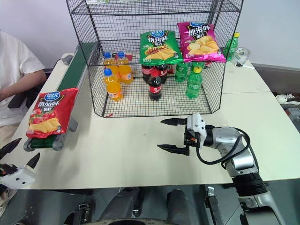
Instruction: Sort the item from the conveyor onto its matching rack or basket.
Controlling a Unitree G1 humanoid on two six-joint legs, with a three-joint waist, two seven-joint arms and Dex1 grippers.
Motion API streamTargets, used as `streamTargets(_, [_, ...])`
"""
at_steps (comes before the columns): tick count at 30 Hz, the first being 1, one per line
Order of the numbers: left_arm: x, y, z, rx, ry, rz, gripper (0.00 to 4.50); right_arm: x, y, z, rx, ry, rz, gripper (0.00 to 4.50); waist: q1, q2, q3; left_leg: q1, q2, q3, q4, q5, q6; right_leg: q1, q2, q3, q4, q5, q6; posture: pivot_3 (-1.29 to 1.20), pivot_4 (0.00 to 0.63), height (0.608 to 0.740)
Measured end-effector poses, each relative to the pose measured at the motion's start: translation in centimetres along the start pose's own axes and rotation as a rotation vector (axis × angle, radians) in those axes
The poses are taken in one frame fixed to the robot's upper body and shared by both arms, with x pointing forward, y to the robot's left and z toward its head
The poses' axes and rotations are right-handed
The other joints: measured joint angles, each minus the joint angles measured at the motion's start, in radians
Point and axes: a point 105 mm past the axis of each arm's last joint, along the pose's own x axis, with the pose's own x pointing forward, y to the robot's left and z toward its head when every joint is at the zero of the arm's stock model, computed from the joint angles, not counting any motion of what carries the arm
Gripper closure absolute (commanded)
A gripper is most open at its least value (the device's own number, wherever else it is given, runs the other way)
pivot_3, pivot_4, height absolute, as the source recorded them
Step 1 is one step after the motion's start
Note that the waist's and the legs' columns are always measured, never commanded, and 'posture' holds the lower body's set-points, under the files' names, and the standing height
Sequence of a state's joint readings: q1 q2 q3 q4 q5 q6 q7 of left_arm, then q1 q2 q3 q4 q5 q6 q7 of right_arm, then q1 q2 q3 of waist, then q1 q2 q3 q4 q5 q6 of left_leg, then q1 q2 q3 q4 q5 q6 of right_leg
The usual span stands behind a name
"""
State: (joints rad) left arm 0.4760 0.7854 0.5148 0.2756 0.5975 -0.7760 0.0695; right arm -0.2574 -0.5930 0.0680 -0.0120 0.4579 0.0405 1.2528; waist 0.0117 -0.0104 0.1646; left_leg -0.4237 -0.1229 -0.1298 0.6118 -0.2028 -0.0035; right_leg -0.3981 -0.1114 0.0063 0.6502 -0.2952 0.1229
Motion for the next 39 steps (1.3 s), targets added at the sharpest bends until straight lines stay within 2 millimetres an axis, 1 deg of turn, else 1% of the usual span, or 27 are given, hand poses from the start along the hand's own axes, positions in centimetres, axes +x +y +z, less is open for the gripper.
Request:
streamTargets(5, [0.3,-0.4,0.2,-0.006,-0.009,-0.009,0.02,-0.1,0.1,0.0,-0.003,0.005,0.001,0.0,-0.001,0.0,0.0,0.0,0.0,0.0,0.0,0.0,0.0,0.0,0.0,0.0,0.0,0.0,0.0,0.0,0.15,0.74])
streamTargets(12, [0.4,-0.2,0.2,-0.006,-0.012,0.01,0.02,0.1,0.4,-0.2,0.007,0.0,-0.003,0.0,0.0,0.0,0.0,0.0,0.0,0.0,0.0,0.0,0.0,0.0,0.0,0.0,0.0,0.0,0.0,0.0,0.15,0.74])
streamTargets(21, [1.5,-0.3,0.6,-0.012,-0.028,0.024,0.02,0.2,0.4,-0.1,0.008,0.001,-0.002,0.0,0.0,0.0,0.0,0.001,0.0,0.0,0.0,0.0,0.0,0.0,0.0,0.0,0.0,0.0,0.0,0.0,0.15,0.74])
streamTargets(24, [1.7,-0.7,1.0,-0.019,-0.04,0.012,0.82,0.2,0.4,-0.1,0.008,0.001,-0.002,0.0,0.0,0.0,0.0,0.001,0.0,0.0,0.0,0.0,0.0,0.0,0.0,0.0,0.001,0.0,0.001,0.0,0.15,0.74])
streamTargets(25, [1.7,-0.8,1.0,-0.021,-0.043,0.009,1.25,0.2,0.4,-0.1,0.008,0.001,-0.002,0.0,0.0,0.0,0.0,0.001,0.0,0.0,0.0,0.0,0.0,0.0,0.0,0.0,0.001,0.0,0.001,0.0,0.15,0.74])
streamTargets(31, [1.7,-0.7,1.1,-0.023,-0.044,0.021,4.27,0.2,0.4,-0.1,0.004,0.006,-0.003,0.0,0.0,0.0,0.0,0.001,0.0,0.0,0.0,0.0,0.0,0.0,0.0,0.0,0.001,0.0,0.001,0.0,0.15,0.74])
streamTargets(32, [1.8,-0.5,1.1,-0.024,-0.045,0.029,4.49,0.2,0.4,-0.2,0.003,0.007,-0.003,0.0,0.0,0.0,0.0,0.001,0.0,0.0,0.0,0.0,0.0,0.001,0.0,0.0,0.001,0.0,0.001,0.0,0.15,0.74])
streamTargets(34, [1.9,-0.2,1.1,-0.026,-0.043,0.047,4.49,0.2,0.4,-0.2,0.002,0.008,-0.004,0.0,0.001,0.0,0.0,0.001,0.0,0.0,0.0,0.0,0.0,0.001,0.0,0.0,0.001,0.0,0.001,0.0,0.15,0.74])
streamTargets(36, [2.1,0.9,1.1,-0.032,-0.03,0.092,4.49,0.1,0.3,-0.1,-0.003,0.007,-0.012,0.0,0.001,0.0,0.0,0.001,0.0,0.0,0.001,0.0,0.0,0.001,0.0,0.0,0.001,0.0,0.001,0.0,0.15,0.74])
streamTargets(38, [2.5,2.9,1.4,-0.022,-0.03,0.163,4.49,0.0,0.1,0.0,-0.009,0.004,-0.03,0.0,0.002,0.0,0.0,0.001,0.0,0.0,0.001,0.0,0.0,0.001,0.0,0.0,0.001,0.0,0.001,0.0,0.15,0.74])
streamTargets(39, [2.8,4.3,1.8,-0.012,-0.039,0.21,4.49,-0.2,-0.2,0.1,-0.016,0.0,-0.05,0.0,0.002,0.0,0.0,0.001,0.0,0.0,0.001,0.0,0.0,0.001,0.0,0.0,0.001,0.0,0.001,0.0,0.15,0.74])
